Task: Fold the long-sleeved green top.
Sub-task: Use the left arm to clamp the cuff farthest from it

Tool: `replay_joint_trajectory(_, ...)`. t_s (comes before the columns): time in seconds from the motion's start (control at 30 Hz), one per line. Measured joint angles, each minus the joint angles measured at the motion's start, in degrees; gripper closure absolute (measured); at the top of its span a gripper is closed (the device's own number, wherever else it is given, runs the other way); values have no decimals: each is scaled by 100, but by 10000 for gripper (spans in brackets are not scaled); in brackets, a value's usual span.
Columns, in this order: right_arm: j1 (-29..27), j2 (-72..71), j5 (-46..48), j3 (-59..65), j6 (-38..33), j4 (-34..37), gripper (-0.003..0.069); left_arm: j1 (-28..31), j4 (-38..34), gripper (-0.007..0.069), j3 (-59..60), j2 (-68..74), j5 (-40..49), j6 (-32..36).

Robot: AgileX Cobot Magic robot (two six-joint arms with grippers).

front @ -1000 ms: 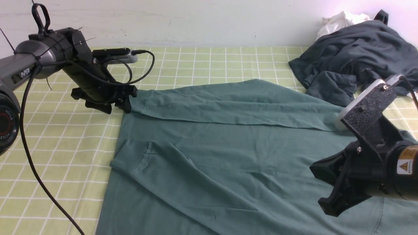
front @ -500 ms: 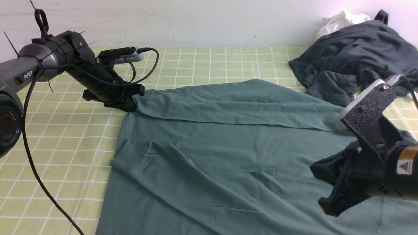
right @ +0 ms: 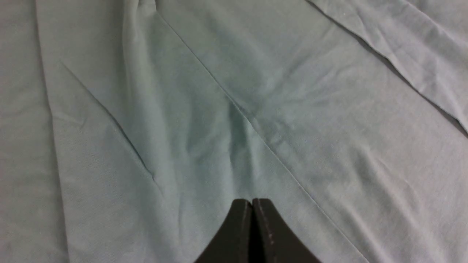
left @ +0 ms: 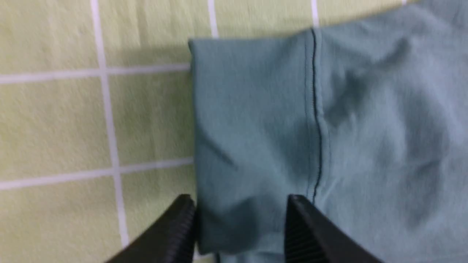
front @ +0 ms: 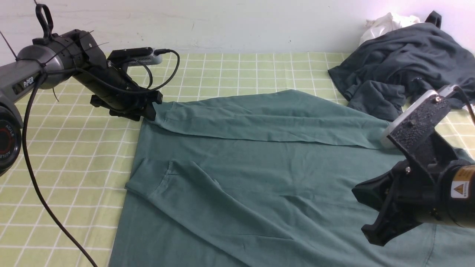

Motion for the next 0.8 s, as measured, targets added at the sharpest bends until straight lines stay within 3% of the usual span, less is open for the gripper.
replay_joint_trajectory(0.13,0,0,0,0,0,0,675,0,2,249,0,0,-222,0)
replay_joint_trajectory(0.23,0,0,0,0,0,0,675,0,2,284,0,0,-320,0)
replay_joint_trajectory(0.37,0,0,-5,0,0,0,675,0,2,455,0,0,-331,0)
replay_joint_trajectory(0.4,0,0,-5,0,0,0,675,0,2,464,0,0,-331,0)
replay_joint_trajectory(0.43,0,0,-5,0,0,0,675,0,8,531,0,0,-331,0)
replay_joint_trajectory(0.57,0,0,-5,0,0,0,675,33,42,594,0,0,-325,0)
replay_joint_trajectory(0.63,0,0,-5,0,0,0,675,69,62,576,0,0,-308,0)
replay_joint_trajectory(0.8,0,0,-5,0,0,0,675,169,38,374,0,0,-290,-5)
